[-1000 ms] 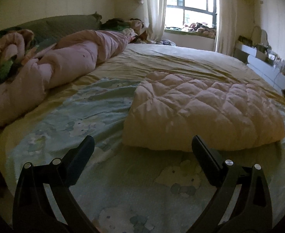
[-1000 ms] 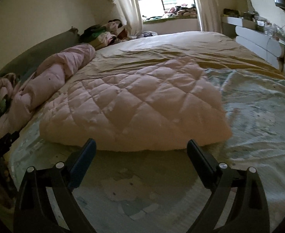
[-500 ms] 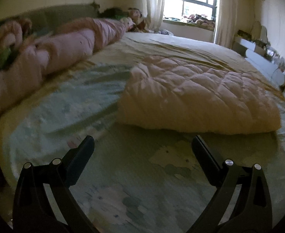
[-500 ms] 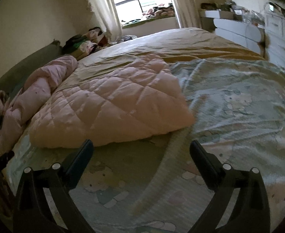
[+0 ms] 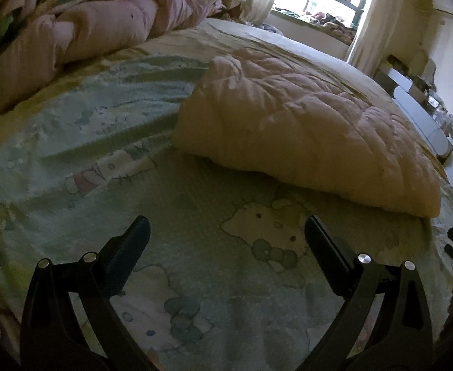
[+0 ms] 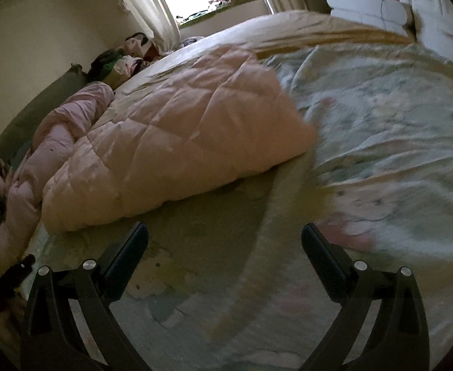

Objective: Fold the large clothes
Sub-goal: 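Grasp the folded quilt with both tools and lift it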

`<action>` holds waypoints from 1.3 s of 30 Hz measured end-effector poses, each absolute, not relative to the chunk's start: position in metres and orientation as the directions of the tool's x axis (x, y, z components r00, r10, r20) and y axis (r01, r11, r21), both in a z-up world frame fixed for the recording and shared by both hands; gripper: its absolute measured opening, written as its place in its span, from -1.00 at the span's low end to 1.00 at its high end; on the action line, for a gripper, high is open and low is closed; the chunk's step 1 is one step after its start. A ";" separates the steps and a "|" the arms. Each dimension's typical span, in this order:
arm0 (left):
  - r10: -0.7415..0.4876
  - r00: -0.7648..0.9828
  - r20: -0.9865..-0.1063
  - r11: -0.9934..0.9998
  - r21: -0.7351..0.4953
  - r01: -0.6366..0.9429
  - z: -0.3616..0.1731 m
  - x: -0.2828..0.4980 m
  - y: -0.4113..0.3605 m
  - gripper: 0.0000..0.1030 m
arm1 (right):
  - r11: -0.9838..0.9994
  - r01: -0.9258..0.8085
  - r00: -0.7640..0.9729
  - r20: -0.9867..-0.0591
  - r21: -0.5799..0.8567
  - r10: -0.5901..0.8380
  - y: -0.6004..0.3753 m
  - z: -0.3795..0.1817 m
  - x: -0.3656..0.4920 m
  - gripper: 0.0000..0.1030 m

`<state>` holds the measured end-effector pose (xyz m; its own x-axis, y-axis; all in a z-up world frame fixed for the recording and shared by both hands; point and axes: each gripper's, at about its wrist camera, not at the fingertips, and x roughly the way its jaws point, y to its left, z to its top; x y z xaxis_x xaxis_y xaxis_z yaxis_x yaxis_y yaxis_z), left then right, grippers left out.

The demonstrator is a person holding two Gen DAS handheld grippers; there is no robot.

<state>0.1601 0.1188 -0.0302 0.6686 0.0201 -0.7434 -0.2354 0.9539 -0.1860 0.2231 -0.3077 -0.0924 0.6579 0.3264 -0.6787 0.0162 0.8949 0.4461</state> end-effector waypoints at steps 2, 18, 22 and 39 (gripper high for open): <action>0.009 0.659 -0.752 0.950 -0.198 -0.240 -0.034 0.167 0.119 0.82 | 0.876 0.016 0.651 -0.670 0.482 0.357 -0.302 -0.097 0.231 0.92; -0.124 0.640 -0.758 0.913 -0.340 -0.226 -0.052 0.226 0.128 0.82 | 0.711 0.172 0.636 -0.629 0.681 0.448 -0.309 -0.129 0.320 0.92; -0.150 0.630 -0.762 0.889 -0.383 -0.251 -0.060 0.244 0.135 0.82 | 0.651 0.190 0.641 -0.596 0.735 0.485 -0.321 -0.135 0.335 0.92; -0.457 0.721 -0.521 0.526 -0.812 -0.254 -0.107 0.299 0.179 0.84 | 0.661 0.180 0.662 -0.587 0.729 0.467 -0.317 -0.138 0.372 0.92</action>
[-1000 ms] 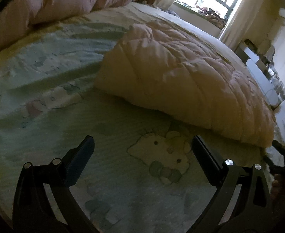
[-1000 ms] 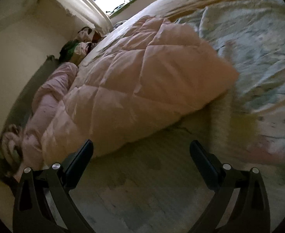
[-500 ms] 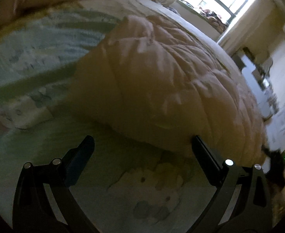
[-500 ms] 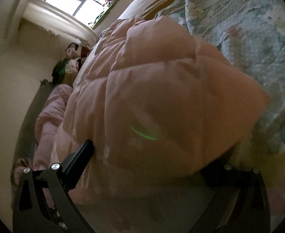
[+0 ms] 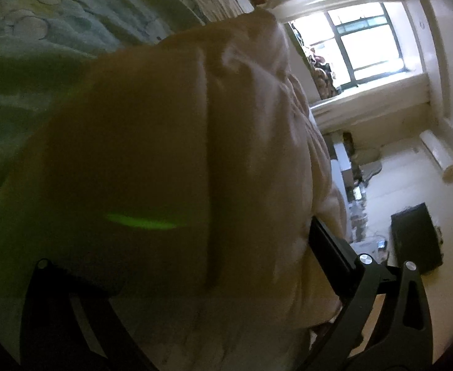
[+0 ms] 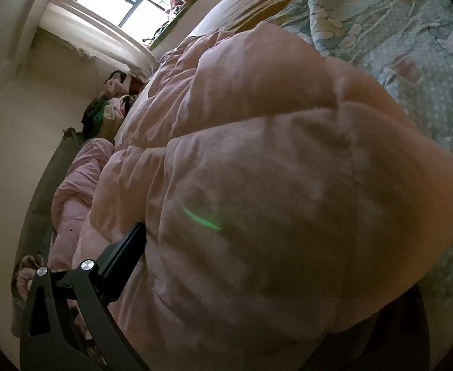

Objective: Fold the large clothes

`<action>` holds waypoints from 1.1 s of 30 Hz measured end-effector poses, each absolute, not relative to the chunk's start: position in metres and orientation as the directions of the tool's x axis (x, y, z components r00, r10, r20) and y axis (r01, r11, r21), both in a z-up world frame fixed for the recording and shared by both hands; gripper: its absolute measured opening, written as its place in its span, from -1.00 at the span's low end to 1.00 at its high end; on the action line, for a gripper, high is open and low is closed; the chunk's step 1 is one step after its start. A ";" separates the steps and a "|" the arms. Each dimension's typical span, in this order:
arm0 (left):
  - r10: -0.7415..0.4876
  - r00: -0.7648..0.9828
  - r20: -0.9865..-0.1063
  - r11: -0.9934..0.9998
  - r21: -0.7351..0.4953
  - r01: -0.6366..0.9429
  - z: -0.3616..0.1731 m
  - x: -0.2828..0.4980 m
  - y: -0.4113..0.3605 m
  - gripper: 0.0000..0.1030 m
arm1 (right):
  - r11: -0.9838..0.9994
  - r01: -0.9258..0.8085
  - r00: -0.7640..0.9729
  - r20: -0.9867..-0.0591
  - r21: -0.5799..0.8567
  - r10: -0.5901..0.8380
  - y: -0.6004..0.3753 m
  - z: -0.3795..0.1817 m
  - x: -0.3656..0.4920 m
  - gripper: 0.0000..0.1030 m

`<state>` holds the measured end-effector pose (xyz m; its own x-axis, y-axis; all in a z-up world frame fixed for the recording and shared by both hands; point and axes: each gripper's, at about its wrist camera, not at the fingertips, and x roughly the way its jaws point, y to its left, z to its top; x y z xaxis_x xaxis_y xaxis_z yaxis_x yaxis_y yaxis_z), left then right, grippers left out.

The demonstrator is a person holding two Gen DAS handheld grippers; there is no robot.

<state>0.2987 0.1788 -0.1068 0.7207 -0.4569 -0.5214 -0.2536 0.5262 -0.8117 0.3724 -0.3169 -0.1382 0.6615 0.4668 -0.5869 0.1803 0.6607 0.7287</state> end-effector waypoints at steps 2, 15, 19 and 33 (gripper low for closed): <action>-0.448 0.729 -0.517 0.511 -0.817 -0.266 -0.109 0.304 0.180 0.84 | 0.666 0.179 0.659 -0.590 0.725 0.466 -0.320 -0.139 0.371 0.92; -0.324 0.780 -0.536 0.591 -0.758 -0.276 -0.088 0.316 0.175 0.59 | 0.752 0.146 0.647 -0.637 0.643 0.420 -0.302 -0.122 0.384 0.68; -0.270 0.800 -0.536 0.729 -0.656 -0.193 -0.054 0.316 0.162 0.05 | 0.847 0.073 0.664 -0.659 0.527 0.353 -0.281 -0.092 0.381 0.21; -0.235 0.851 -0.470 0.837 -0.542 -0.069 0.003 0.317 0.159 -0.38 | 0.974 -0.199 0.793 -0.565 0.112 0.227 -0.191 0.008 0.364 -0.36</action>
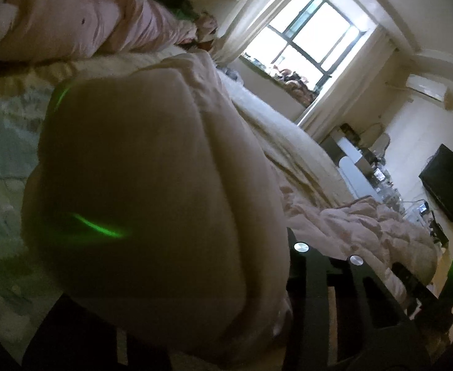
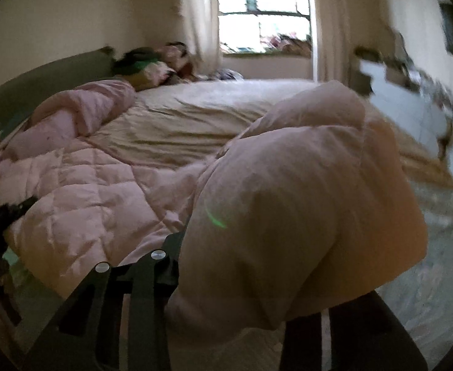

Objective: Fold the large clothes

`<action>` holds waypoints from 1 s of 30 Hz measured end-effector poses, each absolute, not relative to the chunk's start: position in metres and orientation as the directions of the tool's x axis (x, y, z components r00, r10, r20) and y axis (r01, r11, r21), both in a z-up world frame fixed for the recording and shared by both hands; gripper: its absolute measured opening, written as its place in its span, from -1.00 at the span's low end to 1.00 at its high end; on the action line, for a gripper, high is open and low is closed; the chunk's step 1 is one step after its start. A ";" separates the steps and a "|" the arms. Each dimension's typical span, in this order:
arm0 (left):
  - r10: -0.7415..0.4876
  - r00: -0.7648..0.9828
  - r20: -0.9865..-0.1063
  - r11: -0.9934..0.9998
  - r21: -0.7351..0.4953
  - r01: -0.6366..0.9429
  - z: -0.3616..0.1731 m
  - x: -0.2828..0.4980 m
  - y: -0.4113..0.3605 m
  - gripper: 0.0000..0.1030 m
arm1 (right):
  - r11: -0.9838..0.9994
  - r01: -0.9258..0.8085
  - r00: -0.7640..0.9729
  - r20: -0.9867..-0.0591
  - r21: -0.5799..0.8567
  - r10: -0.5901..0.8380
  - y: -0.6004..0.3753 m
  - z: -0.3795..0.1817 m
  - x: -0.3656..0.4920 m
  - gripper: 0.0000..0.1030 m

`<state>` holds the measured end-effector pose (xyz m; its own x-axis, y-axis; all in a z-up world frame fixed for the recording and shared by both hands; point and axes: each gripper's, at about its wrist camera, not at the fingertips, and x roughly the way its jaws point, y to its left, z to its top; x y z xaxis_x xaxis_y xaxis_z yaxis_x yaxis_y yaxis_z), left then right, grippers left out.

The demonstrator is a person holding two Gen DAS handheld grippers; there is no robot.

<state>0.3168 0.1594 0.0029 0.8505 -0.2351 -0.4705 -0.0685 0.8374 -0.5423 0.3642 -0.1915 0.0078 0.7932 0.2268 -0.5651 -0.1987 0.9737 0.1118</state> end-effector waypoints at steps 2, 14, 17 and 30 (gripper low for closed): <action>-0.228 0.863 -0.451 0.849 -0.527 -0.051 0.016 0.309 0.157 -0.38 | 0.969 -0.232 0.804 -0.543 0.087 0.242 -0.187 0.018 0.359 -0.38; -0.210 0.900 -0.382 0.876 -0.483 -0.001 0.056 0.231 0.146 -0.39 | 0.940 -0.335 0.845 -0.418 0.073 0.334 -0.207 0.040 0.265 -0.41; -0.205 0.900 -0.386 0.885 -0.466 0.002 0.051 0.207 0.143 -0.39 | 0.933 -0.351 0.835 -0.425 0.077 0.349 -0.217 0.027 0.242 -0.41; -0.117 0.806 -0.580 0.911 -0.386 -0.146 -0.020 0.188 0.146 -0.32 | 0.939 -0.123 0.743 -0.598 0.320 0.301 -0.261 -0.060 0.223 -0.27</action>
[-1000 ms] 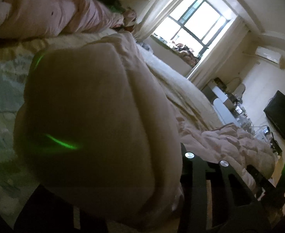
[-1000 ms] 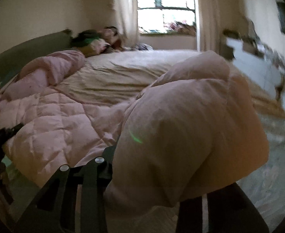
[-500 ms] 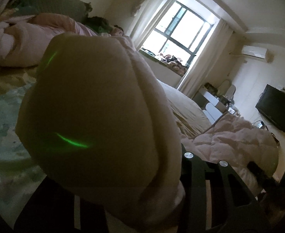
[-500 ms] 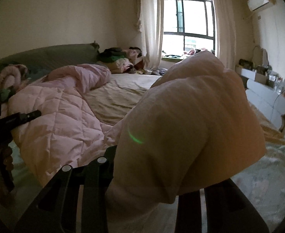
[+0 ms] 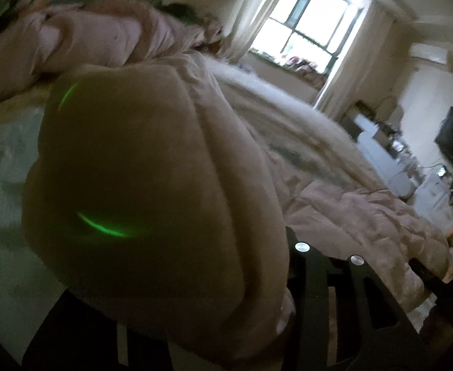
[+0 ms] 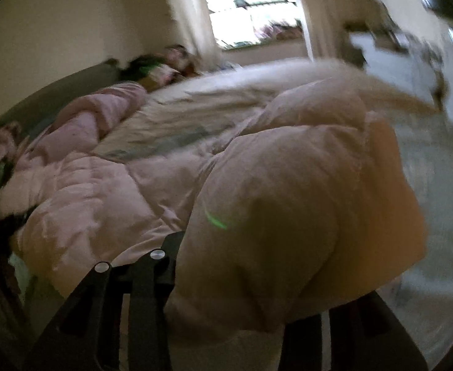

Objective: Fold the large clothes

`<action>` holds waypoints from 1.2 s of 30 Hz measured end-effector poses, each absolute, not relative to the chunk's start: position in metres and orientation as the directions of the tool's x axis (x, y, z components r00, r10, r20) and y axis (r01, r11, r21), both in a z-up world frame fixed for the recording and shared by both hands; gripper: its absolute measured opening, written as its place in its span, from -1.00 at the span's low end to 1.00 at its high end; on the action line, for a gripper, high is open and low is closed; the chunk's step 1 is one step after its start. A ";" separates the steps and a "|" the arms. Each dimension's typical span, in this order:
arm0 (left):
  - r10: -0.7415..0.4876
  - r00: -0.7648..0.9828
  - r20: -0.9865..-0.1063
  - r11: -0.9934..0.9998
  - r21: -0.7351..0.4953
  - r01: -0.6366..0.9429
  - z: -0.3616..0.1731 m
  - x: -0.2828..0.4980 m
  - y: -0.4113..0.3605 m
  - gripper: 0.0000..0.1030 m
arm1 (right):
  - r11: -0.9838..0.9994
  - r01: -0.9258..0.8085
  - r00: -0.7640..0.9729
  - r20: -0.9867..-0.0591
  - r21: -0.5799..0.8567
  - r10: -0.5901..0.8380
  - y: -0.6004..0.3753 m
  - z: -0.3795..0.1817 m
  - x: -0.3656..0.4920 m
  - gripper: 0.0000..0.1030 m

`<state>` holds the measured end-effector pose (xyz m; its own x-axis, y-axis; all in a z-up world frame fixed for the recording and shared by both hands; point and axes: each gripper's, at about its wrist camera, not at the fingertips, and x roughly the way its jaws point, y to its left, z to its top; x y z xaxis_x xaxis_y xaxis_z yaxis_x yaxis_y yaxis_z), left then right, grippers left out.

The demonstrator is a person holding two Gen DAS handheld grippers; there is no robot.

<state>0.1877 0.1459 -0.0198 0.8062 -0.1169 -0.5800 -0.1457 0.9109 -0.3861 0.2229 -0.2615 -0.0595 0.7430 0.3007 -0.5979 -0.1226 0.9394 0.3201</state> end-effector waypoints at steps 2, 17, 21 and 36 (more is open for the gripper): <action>-0.119 0.774 -0.622 0.900 -0.396 -0.180 -0.038 0.192 0.152 -0.23 | 0.921 -0.065 0.714 -0.627 0.383 0.312 -0.271 -0.077 0.228 -0.16; -0.102 0.723 -0.683 0.876 -0.406 -0.260 -0.068 0.181 0.170 0.66 | 0.817 0.128 0.619 -0.690 0.562 0.377 -0.305 -0.116 0.215 0.90; -0.060 0.716 -0.696 0.895 -0.355 -0.271 -0.056 0.162 0.167 0.81 | 0.848 0.142 0.640 -0.702 0.510 0.314 -0.315 -0.101 0.193 0.91; 0.067 0.834 -0.548 0.960 -0.192 -0.203 0.034 0.052 0.134 0.82 | 0.978 -0.079 0.884 -0.440 0.194 0.159 -0.256 0.018 0.087 0.92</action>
